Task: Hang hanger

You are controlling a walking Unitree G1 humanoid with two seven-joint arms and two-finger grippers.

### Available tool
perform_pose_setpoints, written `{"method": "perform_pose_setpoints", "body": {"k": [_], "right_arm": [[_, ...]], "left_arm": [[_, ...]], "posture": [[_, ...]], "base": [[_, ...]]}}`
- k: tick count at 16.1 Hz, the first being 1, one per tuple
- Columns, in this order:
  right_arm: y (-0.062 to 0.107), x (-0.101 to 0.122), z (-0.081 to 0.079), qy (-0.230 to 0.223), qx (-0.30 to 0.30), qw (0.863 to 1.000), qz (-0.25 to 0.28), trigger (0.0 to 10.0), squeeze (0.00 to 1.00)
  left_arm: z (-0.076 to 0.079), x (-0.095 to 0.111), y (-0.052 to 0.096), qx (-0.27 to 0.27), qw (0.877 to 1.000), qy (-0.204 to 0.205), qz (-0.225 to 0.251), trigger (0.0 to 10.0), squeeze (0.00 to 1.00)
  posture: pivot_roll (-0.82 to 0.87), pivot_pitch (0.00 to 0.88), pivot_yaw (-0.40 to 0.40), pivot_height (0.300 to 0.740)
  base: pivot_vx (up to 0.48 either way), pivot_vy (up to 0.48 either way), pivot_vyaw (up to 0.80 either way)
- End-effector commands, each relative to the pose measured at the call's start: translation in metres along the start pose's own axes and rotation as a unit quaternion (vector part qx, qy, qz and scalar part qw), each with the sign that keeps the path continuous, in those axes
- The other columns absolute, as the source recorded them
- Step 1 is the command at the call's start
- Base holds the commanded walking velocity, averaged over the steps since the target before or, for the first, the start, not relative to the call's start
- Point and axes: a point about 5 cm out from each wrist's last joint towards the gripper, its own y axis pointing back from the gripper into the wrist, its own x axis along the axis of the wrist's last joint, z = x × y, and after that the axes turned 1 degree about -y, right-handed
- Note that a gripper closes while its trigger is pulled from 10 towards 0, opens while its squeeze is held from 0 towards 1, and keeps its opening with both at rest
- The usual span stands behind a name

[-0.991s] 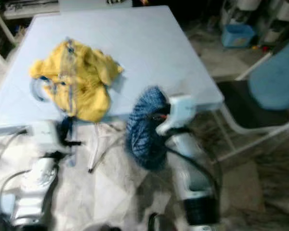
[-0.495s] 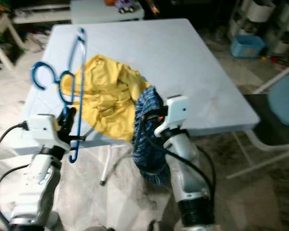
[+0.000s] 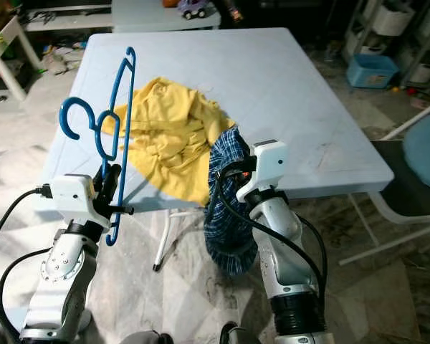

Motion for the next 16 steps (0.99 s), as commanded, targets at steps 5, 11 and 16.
{"method": "perform_pose_setpoints", "body": {"k": [5,11,16], "right_arm": [[-0.065,0.047,0.023,0.023,0.042,0.998,0.027,10.0,0.00],[-0.146,0.150,0.030,0.039,0.031,0.998,0.045,10.0,0.00],[-0.146,0.280,0.018,0.170,-0.034,0.950,0.258,10.0,0.00]], "left_arm": [[0.004,-0.017,0.012,-0.006,0.999,-0.004,-0.052,10.0,0.00],[0.007,-0.021,0.025,0.008,0.998,0.003,-0.061,10.0,0.00],[0.000,-0.016,0.031,0.036,0.998,-0.010,-0.054,10.0,0.00]], "posture": [[0.14,0.222,-0.042,0.740],[0.19,0.249,-0.098,0.740],[0.23,0.258,-0.109,0.740]], "base": [[0.000,0.000,0.00],[0.000,0.000,0.00],[0.000,0.000,0.00]]}}
